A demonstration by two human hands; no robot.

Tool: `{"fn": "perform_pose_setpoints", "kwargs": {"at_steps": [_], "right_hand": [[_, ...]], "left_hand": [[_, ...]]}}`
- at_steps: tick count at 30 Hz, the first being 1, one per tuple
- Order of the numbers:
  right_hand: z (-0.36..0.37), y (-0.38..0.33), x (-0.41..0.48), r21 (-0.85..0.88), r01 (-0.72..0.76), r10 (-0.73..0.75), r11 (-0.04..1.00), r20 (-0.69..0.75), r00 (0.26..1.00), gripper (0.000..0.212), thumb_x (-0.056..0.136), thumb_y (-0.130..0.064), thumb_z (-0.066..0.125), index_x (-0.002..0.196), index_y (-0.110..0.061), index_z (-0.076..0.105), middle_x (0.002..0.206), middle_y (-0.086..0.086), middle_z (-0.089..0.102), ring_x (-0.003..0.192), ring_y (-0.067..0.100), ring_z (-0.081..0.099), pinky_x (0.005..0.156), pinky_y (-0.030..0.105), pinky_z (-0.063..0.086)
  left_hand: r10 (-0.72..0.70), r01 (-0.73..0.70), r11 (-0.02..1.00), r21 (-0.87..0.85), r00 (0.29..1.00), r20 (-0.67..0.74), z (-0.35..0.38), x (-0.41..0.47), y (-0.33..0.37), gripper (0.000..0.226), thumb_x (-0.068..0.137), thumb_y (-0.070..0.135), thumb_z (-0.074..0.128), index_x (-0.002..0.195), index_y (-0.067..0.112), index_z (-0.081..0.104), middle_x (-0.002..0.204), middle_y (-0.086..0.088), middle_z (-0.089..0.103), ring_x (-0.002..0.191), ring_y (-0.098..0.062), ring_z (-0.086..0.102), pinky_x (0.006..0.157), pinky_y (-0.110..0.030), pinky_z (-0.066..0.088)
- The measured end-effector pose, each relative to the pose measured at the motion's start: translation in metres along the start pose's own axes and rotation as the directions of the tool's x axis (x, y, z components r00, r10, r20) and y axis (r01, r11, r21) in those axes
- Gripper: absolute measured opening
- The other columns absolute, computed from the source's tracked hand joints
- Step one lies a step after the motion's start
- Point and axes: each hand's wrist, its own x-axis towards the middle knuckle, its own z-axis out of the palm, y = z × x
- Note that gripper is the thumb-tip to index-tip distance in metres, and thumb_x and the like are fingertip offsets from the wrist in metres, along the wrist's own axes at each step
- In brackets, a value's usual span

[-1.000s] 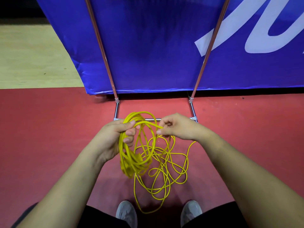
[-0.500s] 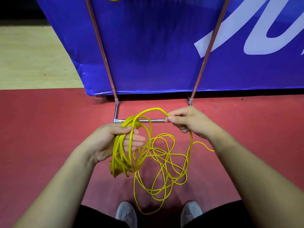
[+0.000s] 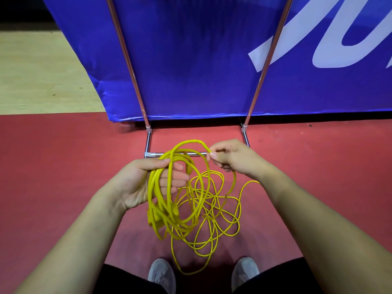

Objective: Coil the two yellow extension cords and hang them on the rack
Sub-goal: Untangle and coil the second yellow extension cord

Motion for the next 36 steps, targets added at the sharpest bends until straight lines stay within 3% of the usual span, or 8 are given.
{"fn": "perform_pose_setpoints", "kwargs": {"at_steps": [9,14,17,22,26,28,32,36], "right_hand": [[-0.018,-0.013,-0.003,-0.240,0.085,-0.072,0.967,0.062,0.995,0.023,0.095,-0.007,0.055,0.080,-0.020,0.067,0.053,-0.012,0.048,0.053,0.004,0.037,0.055,0.021,0.033],[0.000,-0.023,-0.006,-0.405,0.152,-0.059,0.901,0.231,0.971,0.013,0.093,-0.009,0.059,0.087,-0.010,0.071,0.076,0.004,0.066,0.070,0.011,0.053,0.069,0.026,0.042],[0.021,-0.032,-0.002,-0.450,0.200,-0.084,0.871,0.264,0.961,0.011,0.092,-0.013,0.061,0.091,-0.008,0.072,0.083,0.006,0.070,0.081,0.020,0.061,0.076,0.032,0.047],[0.009,-0.018,-0.001,-0.395,0.119,-0.046,0.911,0.190,0.981,0.017,0.088,-0.024,0.070,0.073,-0.020,0.063,0.057,-0.010,0.055,0.053,0.003,0.047,0.057,0.024,0.039],[-0.008,0.014,-0.005,-0.138,-0.073,0.091,0.988,0.124,0.988,0.010,0.090,-0.016,0.068,0.082,-0.012,0.061,0.066,0.006,0.059,0.067,0.022,0.064,0.071,0.038,0.045],[-0.010,0.017,-0.004,-0.005,-0.075,0.075,0.997,0.028,0.997,0.005,0.091,-0.013,0.066,0.090,-0.017,0.067,0.065,0.008,0.051,0.056,0.025,0.055,0.063,0.040,0.041],[-0.012,-0.008,-0.007,-0.108,0.027,-0.032,0.994,-0.041,0.999,0.010,0.090,-0.015,0.067,0.096,-0.014,0.076,0.052,-0.010,0.054,0.051,0.007,0.043,0.056,0.024,0.036],[0.015,-0.036,-0.011,-0.232,0.150,-0.135,0.961,0.076,0.988,0.012,0.087,-0.018,0.071,0.095,-0.013,0.077,0.087,-0.007,0.076,0.080,-0.003,0.063,0.077,0.022,0.050]], "left_hand": [[0.064,-0.054,0.979,-0.198,0.997,0.045,-0.004,0.001,-0.001,0.048,0.046,0.016,0.082,0.089,-0.004,0.075,0.102,-0.026,0.070,0.088,-0.034,0.072,0.063,-0.039,0.060],[-0.062,0.062,0.998,0.003,0.997,0.049,0.005,0.004,-0.007,0.032,0.073,0.018,0.063,0.096,-0.002,0.071,0.101,-0.029,0.069,0.079,-0.034,0.073,0.059,-0.035,0.060],[-0.089,0.067,0.983,0.169,0.988,0.127,0.007,0.004,-0.014,0.041,0.065,0.025,0.081,0.096,-0.001,0.071,0.077,-0.020,0.069,0.055,-0.027,0.067,0.048,-0.030,0.055],[0.047,-0.049,0.999,0.010,0.987,0.152,-0.005,0.007,-0.011,0.044,0.053,0.028,0.089,0.081,0.001,0.068,0.054,-0.002,0.043,0.036,-0.012,0.039,0.040,-0.022,0.036],[0.054,-0.062,0.996,0.056,0.989,0.134,-0.011,0.006,-0.006,0.047,0.049,0.029,0.090,0.082,0.002,0.072,0.058,-0.007,0.055,0.042,-0.019,0.053,0.042,-0.024,0.043],[-0.016,-0.002,0.991,0.133,0.991,0.135,-0.009,0.004,-0.007,0.047,0.049,0.028,0.090,0.084,0.002,0.072,0.066,-0.014,0.064,0.053,-0.026,0.065,0.047,-0.027,0.051],[-0.037,0.030,0.995,0.100,0.997,0.072,-0.009,0.005,-0.006,0.019,0.074,0.016,0.064,0.079,0.001,0.075,0.081,-0.024,0.071,0.065,-0.032,0.071,0.053,-0.033,0.058],[-0.055,0.040,0.989,0.140,0.993,0.103,-0.001,0.002,-0.012,0.025,0.079,0.012,0.056,0.091,-0.005,0.070,0.090,-0.031,0.069,0.070,-0.038,0.071,0.058,-0.037,0.059]]}}
